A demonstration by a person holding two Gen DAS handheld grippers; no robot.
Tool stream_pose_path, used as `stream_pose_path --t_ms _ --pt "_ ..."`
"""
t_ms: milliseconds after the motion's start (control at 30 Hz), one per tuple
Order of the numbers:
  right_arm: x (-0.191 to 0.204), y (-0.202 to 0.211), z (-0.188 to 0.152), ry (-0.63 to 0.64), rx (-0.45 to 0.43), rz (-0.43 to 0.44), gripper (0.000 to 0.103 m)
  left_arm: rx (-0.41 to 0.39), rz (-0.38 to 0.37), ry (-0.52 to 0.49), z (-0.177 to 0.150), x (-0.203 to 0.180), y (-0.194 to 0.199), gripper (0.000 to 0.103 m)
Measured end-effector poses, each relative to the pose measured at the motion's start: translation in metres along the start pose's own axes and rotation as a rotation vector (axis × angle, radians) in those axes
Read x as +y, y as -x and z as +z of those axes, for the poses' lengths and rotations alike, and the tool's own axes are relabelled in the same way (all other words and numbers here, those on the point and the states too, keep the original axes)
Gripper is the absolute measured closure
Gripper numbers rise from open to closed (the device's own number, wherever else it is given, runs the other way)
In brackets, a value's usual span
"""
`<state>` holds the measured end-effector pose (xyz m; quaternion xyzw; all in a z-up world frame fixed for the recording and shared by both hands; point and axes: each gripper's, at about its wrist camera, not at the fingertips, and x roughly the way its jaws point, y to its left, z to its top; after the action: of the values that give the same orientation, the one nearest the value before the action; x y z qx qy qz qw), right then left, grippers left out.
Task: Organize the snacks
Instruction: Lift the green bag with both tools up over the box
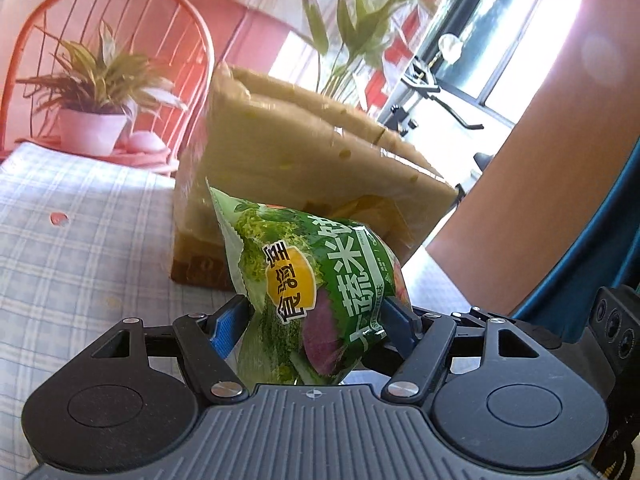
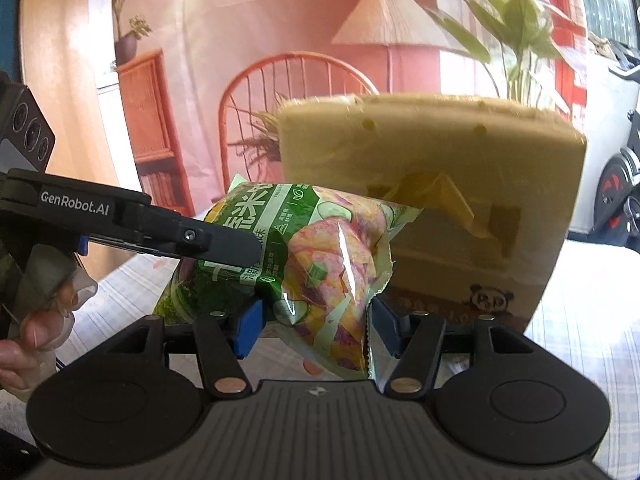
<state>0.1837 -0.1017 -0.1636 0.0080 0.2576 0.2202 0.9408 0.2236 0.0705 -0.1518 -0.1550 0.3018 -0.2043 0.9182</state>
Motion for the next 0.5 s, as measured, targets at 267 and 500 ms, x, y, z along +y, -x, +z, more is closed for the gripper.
stream_pose_path --t_ms 267,500 --pt "0.005 0.014 0.023 0.017 -0.064 0.010 0.042 -0.063 -0.014 -0.006 0.009 -0.010 0.019 0.029" --pt "0.011 0.028 0.035 0.028 -0.109 0.015 0.042 -0.104 -0.034 -0.028 0.013 -0.020 0.038 0.034"
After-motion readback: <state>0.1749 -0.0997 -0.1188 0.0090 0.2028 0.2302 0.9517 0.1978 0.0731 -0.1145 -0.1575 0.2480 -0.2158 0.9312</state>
